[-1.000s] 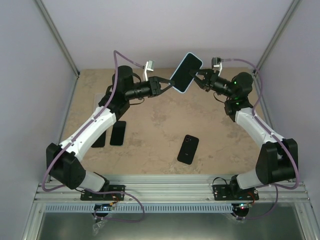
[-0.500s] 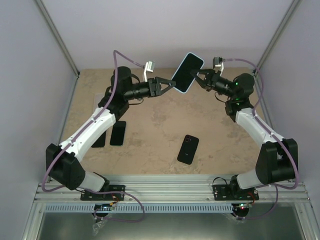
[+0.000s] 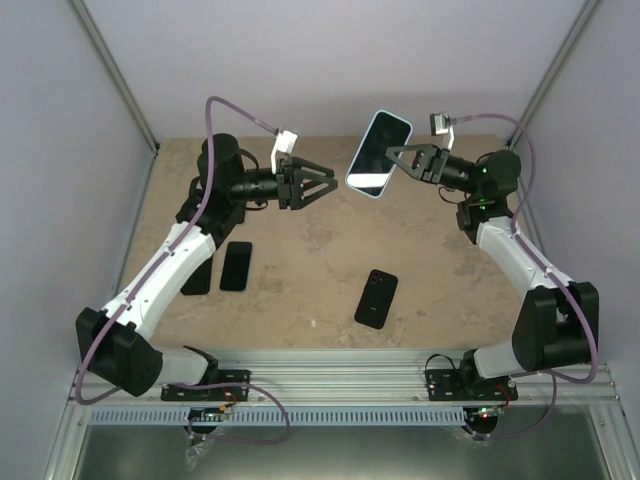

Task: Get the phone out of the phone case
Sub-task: Adjust the phone, then remove the phone case from the phone.

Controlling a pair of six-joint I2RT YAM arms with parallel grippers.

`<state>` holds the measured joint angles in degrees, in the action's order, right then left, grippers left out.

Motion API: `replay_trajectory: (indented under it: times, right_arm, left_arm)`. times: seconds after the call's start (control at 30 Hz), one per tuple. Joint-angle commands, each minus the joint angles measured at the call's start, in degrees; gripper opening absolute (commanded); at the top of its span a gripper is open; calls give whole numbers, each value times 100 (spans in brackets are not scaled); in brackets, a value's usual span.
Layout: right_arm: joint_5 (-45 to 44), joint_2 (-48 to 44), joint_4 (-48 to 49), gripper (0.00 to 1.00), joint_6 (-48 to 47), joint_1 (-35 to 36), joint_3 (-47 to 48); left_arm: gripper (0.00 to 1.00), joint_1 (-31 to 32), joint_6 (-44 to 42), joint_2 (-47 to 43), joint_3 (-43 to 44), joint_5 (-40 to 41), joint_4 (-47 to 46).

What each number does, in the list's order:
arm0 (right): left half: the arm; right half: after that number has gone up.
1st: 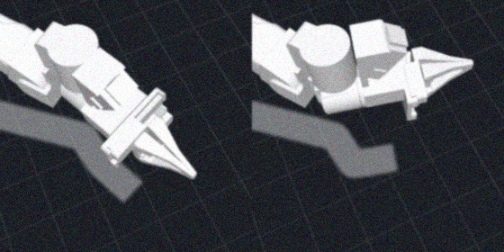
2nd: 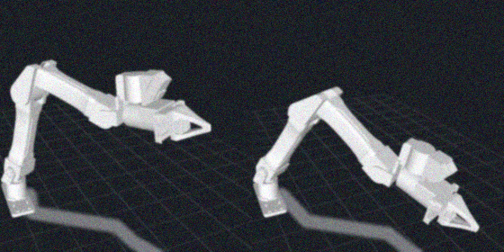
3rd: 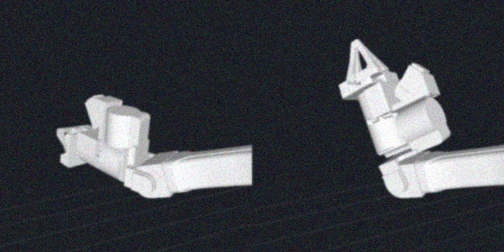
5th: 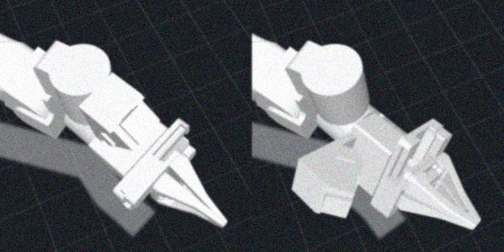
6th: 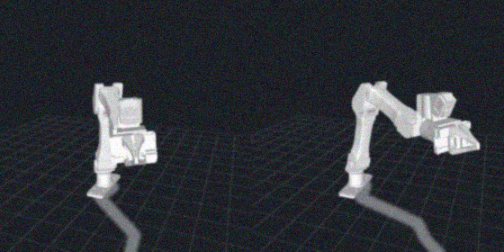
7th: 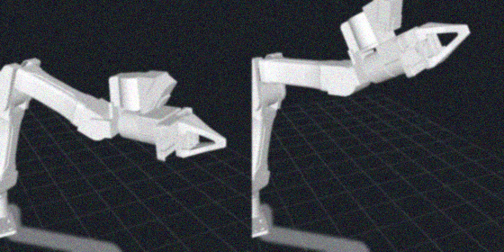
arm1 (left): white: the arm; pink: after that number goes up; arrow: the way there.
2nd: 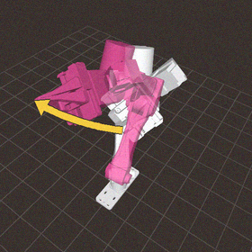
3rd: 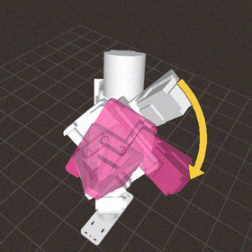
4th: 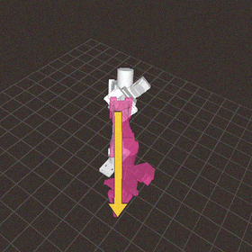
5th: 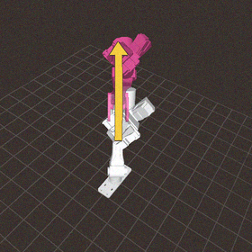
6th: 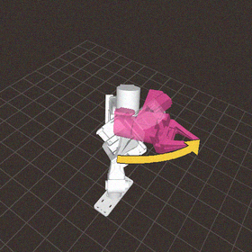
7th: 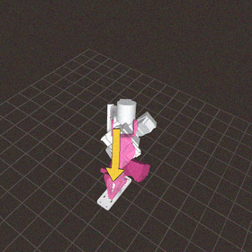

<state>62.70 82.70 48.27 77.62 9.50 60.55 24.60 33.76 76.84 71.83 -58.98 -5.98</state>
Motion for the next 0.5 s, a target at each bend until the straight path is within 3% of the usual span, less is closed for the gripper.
replay_trajectory:
  times: [0.0,0.2,0.47]
  right_arm:
    - [366,-251,964,0,-55,0,-35]
    - [337,-400,1264,1,92,78,-197]
    - [296,-511,1023,0,-7,317,-194]
  left_arm:
    - [66,-8,-805,-198,-279,-492,77]
    - [59,-8,-1001,-344,-641,-396,108]
    - [55,89,-522,-335,-851,-348,-344]
